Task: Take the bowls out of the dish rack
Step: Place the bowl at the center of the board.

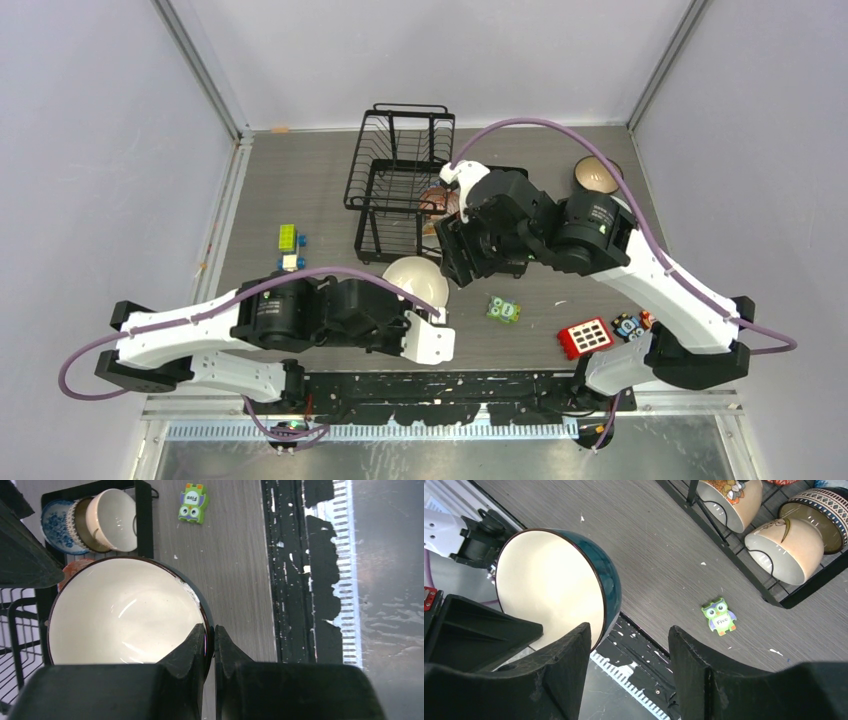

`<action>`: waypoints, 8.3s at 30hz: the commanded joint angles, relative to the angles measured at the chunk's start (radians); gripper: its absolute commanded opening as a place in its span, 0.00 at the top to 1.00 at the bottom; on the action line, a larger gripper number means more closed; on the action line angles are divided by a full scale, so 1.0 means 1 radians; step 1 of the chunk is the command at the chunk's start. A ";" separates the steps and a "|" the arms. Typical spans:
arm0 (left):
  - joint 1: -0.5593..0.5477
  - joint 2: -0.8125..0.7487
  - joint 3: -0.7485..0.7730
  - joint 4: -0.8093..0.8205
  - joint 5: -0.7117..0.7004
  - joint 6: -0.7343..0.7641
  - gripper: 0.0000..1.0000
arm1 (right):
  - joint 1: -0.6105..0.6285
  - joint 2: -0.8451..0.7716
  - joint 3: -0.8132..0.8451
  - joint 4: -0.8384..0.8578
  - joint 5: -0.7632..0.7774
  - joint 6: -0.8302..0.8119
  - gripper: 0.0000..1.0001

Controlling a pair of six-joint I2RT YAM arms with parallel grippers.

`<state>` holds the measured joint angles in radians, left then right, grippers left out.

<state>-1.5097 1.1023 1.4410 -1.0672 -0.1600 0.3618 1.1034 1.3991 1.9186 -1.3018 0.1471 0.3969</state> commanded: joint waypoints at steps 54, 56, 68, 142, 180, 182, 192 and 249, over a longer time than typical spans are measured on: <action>-0.003 -0.074 -0.066 0.173 0.098 -0.128 0.99 | 0.132 0.064 -0.160 0.096 0.119 0.056 0.99; -0.003 -0.081 -0.070 0.182 0.090 -0.135 0.91 | 0.133 0.058 -0.163 0.100 0.134 0.061 0.99; -0.003 -0.169 -0.051 0.225 -0.031 -0.226 0.00 | 0.136 -0.018 -0.152 0.116 0.196 0.120 0.99; 0.129 0.315 0.047 -0.246 -0.651 -1.761 1.00 | 0.132 -0.191 -0.635 0.375 0.472 0.492 0.99; 0.296 -0.001 0.190 -0.038 -0.751 -1.138 1.00 | 0.133 -0.693 -0.712 0.437 0.070 0.005 0.10; 0.375 0.015 0.243 -0.036 -0.725 -1.089 1.00 | 0.132 -0.701 -0.746 0.464 0.061 0.009 0.10; 0.854 0.189 0.427 0.075 -0.368 -0.954 1.00 | 0.132 -0.705 -0.846 0.595 0.050 0.022 0.11; 1.574 1.046 0.436 0.496 -0.194 -1.149 1.00 | 0.132 -0.787 -1.026 0.630 0.450 0.089 0.12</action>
<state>0.0555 2.1468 1.8343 -0.6445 -0.3096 -0.8234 1.2297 0.6113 0.8585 -0.6876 0.5453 0.4911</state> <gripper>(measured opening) 0.051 0.877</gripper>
